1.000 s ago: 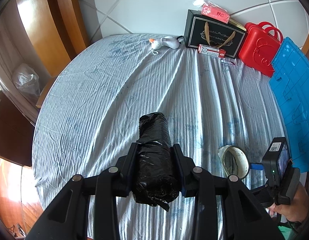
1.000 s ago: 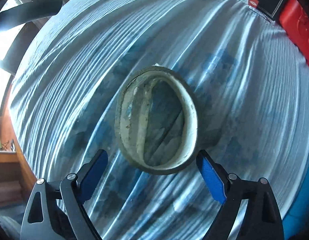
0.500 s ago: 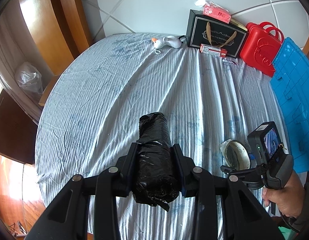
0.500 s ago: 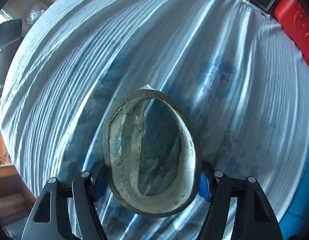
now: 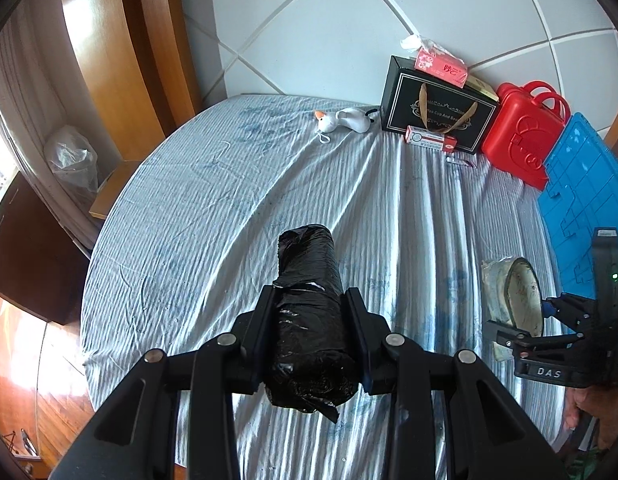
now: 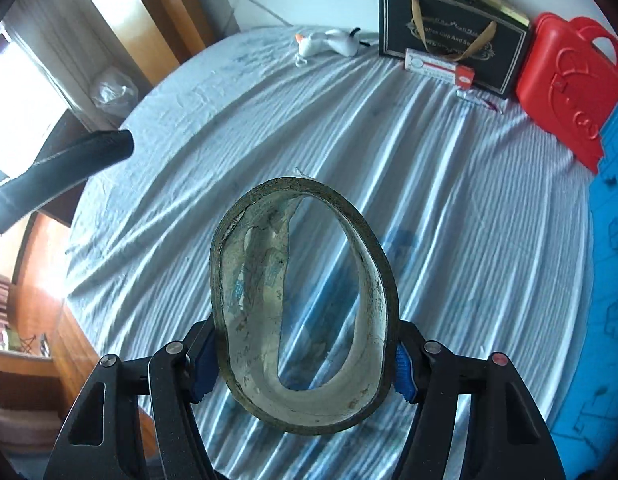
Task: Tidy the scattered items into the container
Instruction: 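Lift the umbrella with the left gripper while the right lifts and turns the tape roll, then carry the umbrella with the left gripper while the right carries the tape roll over the crate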
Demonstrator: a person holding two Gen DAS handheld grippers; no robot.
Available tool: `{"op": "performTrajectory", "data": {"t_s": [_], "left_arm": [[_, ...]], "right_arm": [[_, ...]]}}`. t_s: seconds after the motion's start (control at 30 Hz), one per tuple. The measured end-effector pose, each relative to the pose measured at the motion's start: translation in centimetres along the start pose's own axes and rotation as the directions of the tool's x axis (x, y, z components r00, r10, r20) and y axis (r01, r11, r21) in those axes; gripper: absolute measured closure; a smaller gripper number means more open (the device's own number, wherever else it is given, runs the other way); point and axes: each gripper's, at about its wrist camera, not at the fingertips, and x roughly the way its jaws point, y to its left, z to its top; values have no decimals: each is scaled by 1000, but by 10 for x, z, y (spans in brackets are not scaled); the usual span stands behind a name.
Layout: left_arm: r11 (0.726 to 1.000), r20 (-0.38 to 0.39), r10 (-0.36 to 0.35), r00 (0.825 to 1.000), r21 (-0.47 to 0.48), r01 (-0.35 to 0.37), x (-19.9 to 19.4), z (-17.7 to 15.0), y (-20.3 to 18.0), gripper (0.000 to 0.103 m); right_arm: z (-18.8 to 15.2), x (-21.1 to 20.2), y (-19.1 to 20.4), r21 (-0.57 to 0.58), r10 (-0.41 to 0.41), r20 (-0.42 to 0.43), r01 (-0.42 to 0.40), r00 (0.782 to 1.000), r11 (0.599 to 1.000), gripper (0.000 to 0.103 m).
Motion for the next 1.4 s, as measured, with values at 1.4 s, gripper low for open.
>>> {"op": "performTrajectory", "data": {"t_s": [1.4], "left_arm": [[980, 264, -136, 955, 175, 91, -141, 94, -205, 69]], "right_arm": [[-11, -290, -118, 56, 71, 420, -104, 905, 993, 36]]}}
